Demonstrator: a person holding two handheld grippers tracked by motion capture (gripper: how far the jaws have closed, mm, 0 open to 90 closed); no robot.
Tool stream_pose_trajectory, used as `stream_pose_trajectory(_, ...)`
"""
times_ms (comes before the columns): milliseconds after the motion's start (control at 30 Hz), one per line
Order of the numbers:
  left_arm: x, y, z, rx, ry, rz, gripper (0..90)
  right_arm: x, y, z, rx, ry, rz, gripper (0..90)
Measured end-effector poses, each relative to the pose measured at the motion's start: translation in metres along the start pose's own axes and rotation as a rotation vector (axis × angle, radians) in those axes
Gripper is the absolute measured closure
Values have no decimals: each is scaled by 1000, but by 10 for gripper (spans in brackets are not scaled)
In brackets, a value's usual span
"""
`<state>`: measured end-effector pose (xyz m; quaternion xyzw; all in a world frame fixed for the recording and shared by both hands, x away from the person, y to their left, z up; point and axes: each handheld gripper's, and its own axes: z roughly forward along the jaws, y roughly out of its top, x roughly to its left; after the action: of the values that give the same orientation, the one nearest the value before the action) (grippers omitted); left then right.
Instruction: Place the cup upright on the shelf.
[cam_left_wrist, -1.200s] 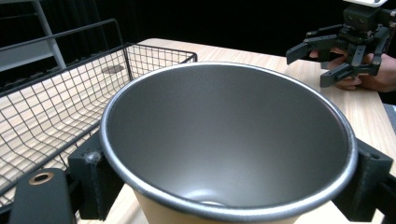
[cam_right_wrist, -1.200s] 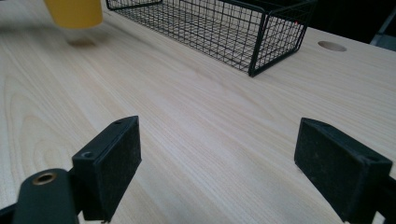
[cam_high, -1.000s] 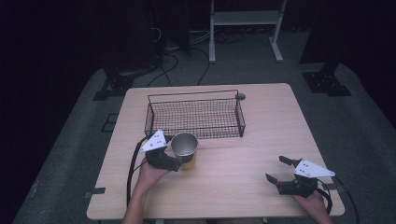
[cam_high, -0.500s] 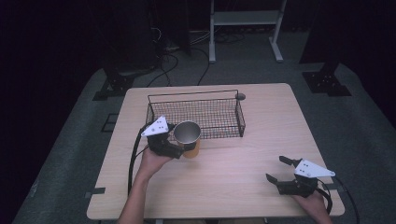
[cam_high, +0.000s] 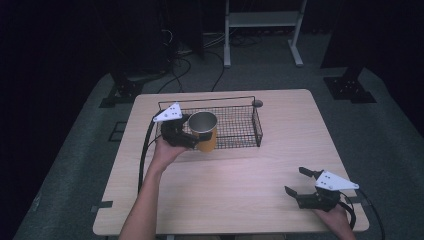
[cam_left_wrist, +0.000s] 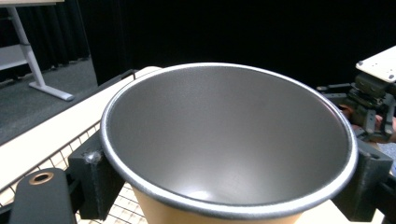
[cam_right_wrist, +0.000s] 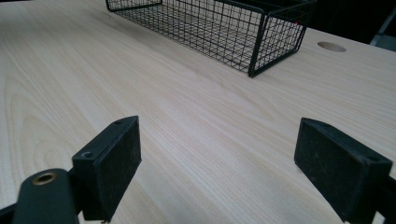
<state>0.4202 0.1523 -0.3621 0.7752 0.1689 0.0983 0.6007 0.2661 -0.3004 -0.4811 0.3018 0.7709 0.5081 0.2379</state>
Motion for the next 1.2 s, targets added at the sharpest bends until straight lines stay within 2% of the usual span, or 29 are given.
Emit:
stream_pose_trajectory(600,33,19,18,-12,-21,-48,128,0,0,0,5,-1,1,138)
stream_pose_trajectory(967,50,37,32,-4,-15,-41,127,0,0,1,10,-3,-2,138)
stream_pose_trajectory(1200,60,38,42,3,-10,-67,128,0,1,1,15,-5,-1,138)
